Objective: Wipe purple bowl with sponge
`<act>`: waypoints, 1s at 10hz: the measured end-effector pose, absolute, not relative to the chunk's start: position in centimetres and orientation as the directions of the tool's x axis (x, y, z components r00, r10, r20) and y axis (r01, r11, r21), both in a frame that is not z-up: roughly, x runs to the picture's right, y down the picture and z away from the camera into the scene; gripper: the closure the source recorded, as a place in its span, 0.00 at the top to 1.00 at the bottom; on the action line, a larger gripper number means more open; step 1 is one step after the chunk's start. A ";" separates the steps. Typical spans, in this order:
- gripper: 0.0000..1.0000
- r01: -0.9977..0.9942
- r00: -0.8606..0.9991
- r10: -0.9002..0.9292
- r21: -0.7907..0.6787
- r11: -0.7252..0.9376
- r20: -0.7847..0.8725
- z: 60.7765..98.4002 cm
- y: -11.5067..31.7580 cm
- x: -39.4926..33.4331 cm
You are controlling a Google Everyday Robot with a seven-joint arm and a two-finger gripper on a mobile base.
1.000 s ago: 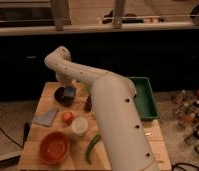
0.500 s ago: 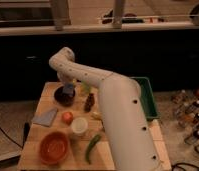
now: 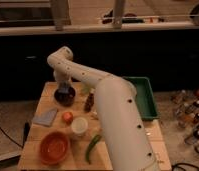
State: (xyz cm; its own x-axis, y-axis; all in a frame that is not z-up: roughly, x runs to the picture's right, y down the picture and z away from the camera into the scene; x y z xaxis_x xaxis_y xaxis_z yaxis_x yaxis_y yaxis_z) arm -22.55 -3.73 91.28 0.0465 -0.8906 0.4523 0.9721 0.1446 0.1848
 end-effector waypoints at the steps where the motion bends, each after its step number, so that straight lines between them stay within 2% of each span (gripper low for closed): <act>1: 0.00 0.968 0.003 -0.881 0.220 0.121 0.472 90.7 -3.1 -22.7; 5: 0.00 0.959 -0.087 -0.842 0.273 0.074 0.532 88.7 -0.5 -21.2; 10: 0.00 0.969 -0.126 -0.803 0.247 0.028 0.582 88.0 1.2 -19.1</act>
State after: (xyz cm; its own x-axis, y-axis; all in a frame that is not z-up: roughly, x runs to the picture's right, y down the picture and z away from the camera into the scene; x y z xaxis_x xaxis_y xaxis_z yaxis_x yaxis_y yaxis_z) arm -19.09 1.17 88.02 -0.1256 -0.8031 0.5824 0.9686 0.0276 0.2470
